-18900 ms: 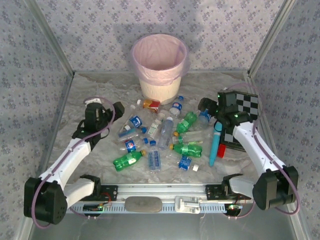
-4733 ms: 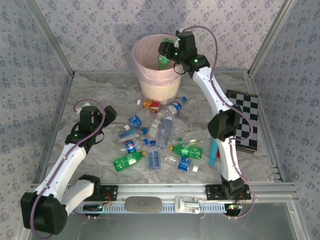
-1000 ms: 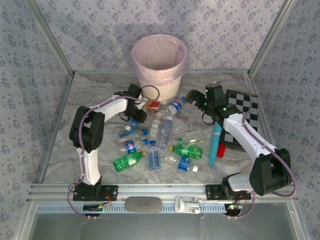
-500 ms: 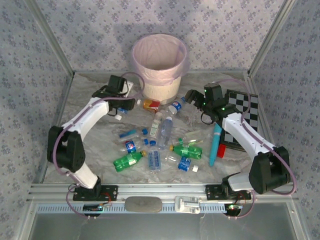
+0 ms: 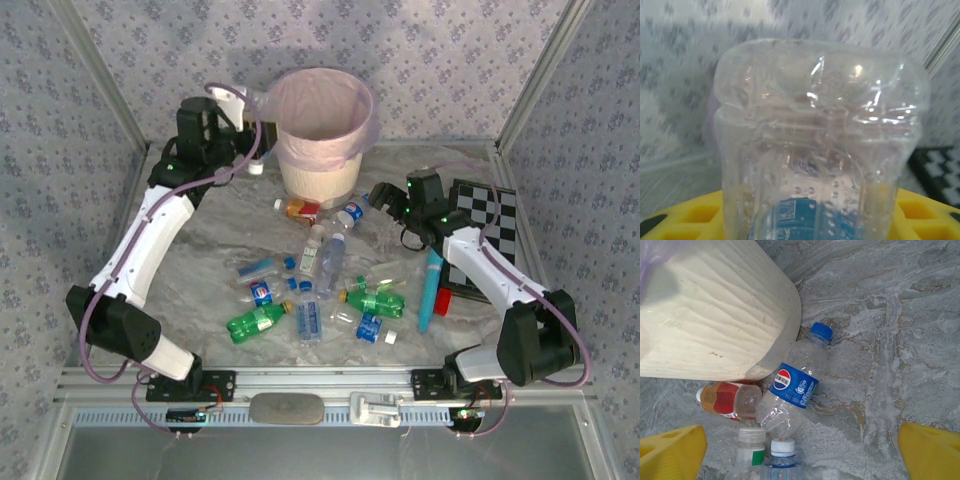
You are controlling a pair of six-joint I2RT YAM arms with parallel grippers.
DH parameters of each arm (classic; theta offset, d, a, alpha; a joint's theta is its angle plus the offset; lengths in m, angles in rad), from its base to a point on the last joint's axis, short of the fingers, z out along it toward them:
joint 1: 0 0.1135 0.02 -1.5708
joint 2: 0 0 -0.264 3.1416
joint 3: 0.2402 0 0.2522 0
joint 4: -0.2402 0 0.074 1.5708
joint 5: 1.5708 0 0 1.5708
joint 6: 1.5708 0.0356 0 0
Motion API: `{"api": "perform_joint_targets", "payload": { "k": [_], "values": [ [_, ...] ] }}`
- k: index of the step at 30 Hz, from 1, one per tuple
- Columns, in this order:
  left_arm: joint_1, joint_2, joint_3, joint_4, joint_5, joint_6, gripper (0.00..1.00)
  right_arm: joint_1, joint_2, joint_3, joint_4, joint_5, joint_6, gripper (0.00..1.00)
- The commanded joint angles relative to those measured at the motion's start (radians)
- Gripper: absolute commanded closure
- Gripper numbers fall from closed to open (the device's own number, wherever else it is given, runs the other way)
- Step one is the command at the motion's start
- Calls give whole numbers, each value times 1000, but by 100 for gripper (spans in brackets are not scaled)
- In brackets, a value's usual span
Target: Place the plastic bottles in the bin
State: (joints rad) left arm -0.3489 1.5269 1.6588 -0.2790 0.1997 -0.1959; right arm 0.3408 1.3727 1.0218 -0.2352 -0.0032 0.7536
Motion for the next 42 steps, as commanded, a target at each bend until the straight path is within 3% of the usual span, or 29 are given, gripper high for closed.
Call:
{"api": "perform_joint_targets", "payload": {
  "k": [1, 7, 16, 20, 34, 42],
  "values": [
    [-6, 71, 97, 148, 66, -90, 49, 3, -15, -20, 10, -10, 18, 0],
    [-16, 263, 322, 223, 73, -155, 49, 4, -42, -42, 7, -8, 16, 0],
    [-66, 641, 892, -44, 60, -94, 49, 2, -69, -58, 24, -7, 9, 0],
    [-87, 774, 1055, -131, 32, -77, 48, 0, -86, -58, 20, -4, 4, 0],
    [-104, 851, 994, -156, -49, -56, 40, -22, -136, -79, -5, 14, -3, 0],
    [-108, 844, 1005, -175, -61, -53, 8, -28, -135, -87, 1, 6, -1, 0]
  ]
}}
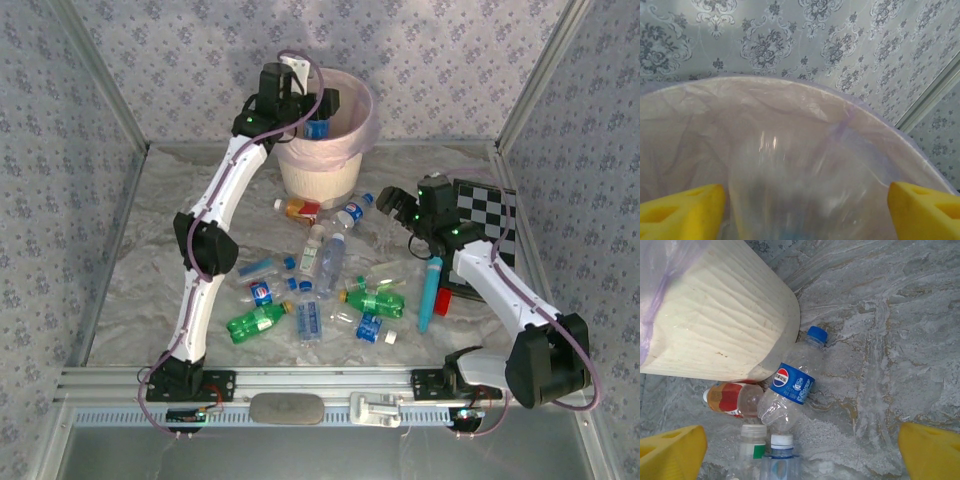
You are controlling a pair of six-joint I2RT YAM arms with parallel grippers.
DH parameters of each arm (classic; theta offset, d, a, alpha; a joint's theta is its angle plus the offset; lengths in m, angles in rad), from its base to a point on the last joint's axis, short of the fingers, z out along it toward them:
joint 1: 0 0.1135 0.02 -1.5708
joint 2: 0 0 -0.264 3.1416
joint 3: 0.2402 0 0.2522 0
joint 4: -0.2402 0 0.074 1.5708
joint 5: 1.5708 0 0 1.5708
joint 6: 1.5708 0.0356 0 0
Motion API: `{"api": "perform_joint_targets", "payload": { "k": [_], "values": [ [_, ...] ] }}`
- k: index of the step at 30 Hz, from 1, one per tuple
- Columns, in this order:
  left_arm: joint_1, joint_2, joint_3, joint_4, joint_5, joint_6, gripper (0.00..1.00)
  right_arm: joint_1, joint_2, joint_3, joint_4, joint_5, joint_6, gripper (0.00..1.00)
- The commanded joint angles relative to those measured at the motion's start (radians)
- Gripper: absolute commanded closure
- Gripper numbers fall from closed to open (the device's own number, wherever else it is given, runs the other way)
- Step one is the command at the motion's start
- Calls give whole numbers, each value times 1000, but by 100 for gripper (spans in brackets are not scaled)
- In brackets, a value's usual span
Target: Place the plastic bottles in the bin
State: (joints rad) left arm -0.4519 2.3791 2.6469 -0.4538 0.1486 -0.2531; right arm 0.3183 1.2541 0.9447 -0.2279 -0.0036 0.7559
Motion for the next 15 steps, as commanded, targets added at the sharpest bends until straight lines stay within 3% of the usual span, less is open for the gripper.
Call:
{"api": "perform_joint_targets", "payload": {
  "k": [1, 15],
  "values": [
    [-6, -8, 26, -3, -10, 5, 3, -6, -15, -10, -5, 6, -5, 0],
    [-30, -98, 79, -38, 0, 13, 0, -6, -11, -18, 5, -5, 3, 0]
  ]
}}
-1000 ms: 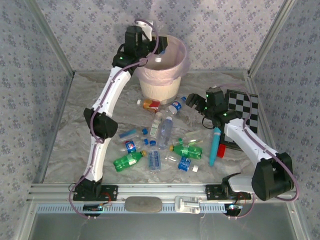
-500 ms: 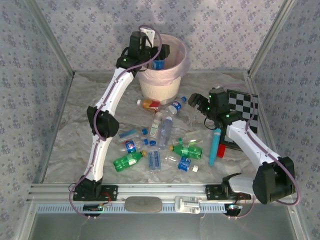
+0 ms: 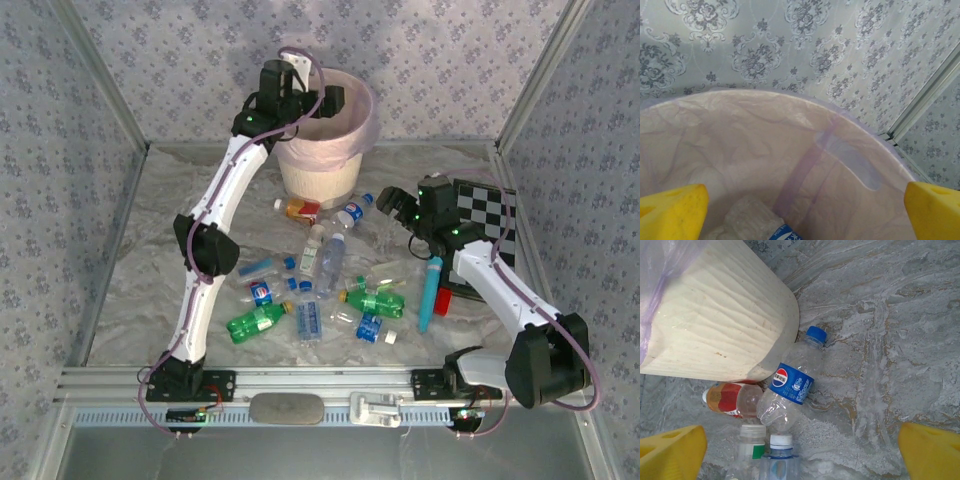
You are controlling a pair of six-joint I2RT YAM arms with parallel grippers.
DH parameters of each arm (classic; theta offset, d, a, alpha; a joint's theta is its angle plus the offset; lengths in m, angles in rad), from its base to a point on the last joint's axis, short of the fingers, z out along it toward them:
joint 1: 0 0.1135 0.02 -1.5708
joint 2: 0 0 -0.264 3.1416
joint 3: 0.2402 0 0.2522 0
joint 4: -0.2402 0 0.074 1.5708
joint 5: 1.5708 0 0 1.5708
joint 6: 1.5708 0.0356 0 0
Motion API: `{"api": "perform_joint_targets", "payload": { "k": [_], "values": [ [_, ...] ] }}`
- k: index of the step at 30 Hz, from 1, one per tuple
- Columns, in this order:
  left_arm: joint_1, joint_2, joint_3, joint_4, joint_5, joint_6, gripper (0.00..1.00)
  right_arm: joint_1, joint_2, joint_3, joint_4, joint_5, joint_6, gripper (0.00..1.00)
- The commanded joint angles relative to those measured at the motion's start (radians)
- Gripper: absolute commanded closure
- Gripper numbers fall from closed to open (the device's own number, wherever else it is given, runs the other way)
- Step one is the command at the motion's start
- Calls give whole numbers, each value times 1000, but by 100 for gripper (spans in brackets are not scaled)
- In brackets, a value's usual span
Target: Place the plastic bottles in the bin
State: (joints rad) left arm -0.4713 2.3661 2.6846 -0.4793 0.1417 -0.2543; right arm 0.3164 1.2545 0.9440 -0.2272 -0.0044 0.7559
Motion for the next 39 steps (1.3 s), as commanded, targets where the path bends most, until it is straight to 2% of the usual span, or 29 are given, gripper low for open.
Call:
{"api": "perform_joint_targets", "payload": {
  "k": [1, 6, 9, 12, 16, 18, 25, 32, 35, 39],
  "values": [
    [-13, -99, 41, -20, 8, 17, 0, -3, -11, -20, 6, -5, 5, 0],
    [-21, -177, 17, -87, 4, 36, 0, 3, 9, -22, 16, -15, 12, 0],
    [-21, -268, -101, -87, -30, 48, 0, 7, 38, -12, 27, -26, 21, 0],
    [-21, -431, -383, 43, -96, 66, 0, 14, 77, 5, 42, -38, 27, 0],
    [-8, -681, -845, 323, -187, 65, 0, 23, 156, 47, 52, -67, 32, 0],
    [11, -772, -999, 385, -230, 39, 0, 27, 200, 73, 60, -82, 38, 0],
    [94, -1012, -1444, 371, -358, -153, 0, 49, 389, 181, 114, -152, 84, 1],
    [153, -1154, -1777, 343, -418, -475, 0, 73, 590, 305, 168, -225, 192, 2],
    [163, -1157, -1858, 379, -410, -568, 0, 75, 639, 292, 249, -229, 273, 4],
    [163, -1119, -1864, 388, -389, -593, 0, 76, 689, 305, 263, -236, 327, 5]
  ]
}}
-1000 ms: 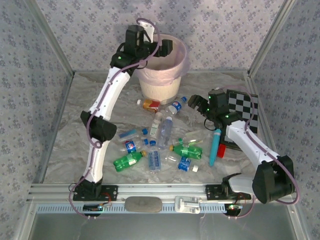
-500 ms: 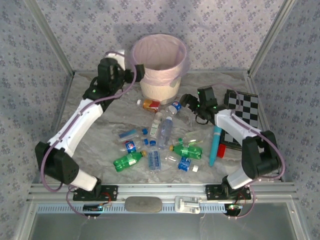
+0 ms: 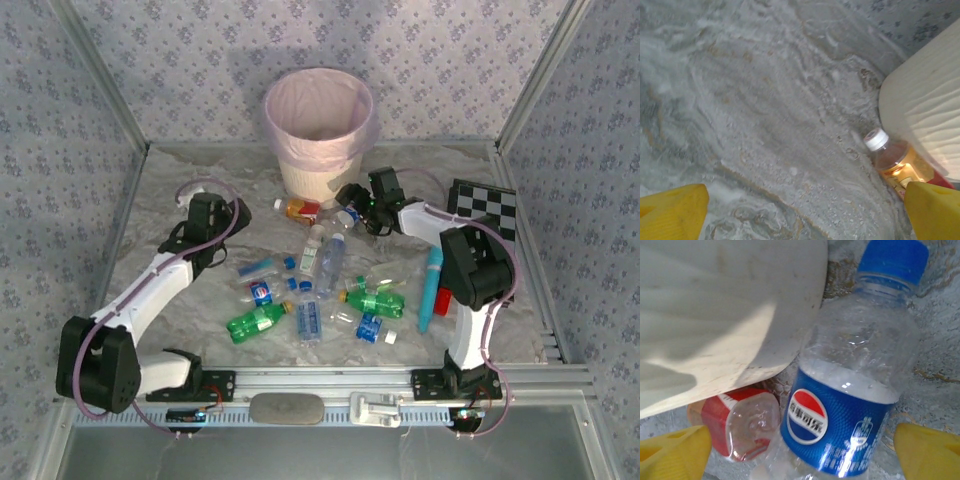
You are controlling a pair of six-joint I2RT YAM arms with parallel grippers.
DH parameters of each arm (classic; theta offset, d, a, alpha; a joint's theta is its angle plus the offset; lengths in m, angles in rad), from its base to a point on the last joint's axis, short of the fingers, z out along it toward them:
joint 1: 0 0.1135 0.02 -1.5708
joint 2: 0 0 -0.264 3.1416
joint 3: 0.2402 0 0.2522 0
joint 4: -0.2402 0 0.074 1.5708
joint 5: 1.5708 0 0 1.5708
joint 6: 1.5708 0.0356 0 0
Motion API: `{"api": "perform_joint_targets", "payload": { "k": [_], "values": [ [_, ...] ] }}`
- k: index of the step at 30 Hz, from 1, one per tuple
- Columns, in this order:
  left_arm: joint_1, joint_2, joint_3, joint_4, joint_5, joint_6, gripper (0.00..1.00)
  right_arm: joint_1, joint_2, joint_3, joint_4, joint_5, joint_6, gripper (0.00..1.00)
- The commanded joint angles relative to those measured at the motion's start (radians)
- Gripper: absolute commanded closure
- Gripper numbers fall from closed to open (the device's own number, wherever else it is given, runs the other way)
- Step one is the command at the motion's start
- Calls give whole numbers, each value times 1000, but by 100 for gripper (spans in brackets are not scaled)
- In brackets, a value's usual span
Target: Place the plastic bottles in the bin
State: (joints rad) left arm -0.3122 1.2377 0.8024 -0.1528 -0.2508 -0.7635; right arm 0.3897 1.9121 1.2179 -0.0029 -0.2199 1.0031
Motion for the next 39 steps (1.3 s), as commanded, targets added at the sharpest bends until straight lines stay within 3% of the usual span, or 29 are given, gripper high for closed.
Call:
{"api": "perform_joint_targets", "payload": {
  "k": [1, 11, 24, 33, 39],
  "values": [
    [4, 25, 27, 64, 15, -83, 0, 1, 40, 31, 40, -20, 88, 5],
    [2, 97, 92, 62, 62, -74, 0, 2, 79, 17, 46, -7, 124, 10],
    [2, 49, 51, 36, 40, -81, 0, 0, 128, -17, 158, -57, 152, 32],
    [2, 52, 56, 39, 42, -86, 0, -23, 55, -123, 200, -41, 133, 46],
    [4, 49, 62, 38, 25, -72, 0, -38, -65, -144, 110, -13, 24, 49]
  ]
}}
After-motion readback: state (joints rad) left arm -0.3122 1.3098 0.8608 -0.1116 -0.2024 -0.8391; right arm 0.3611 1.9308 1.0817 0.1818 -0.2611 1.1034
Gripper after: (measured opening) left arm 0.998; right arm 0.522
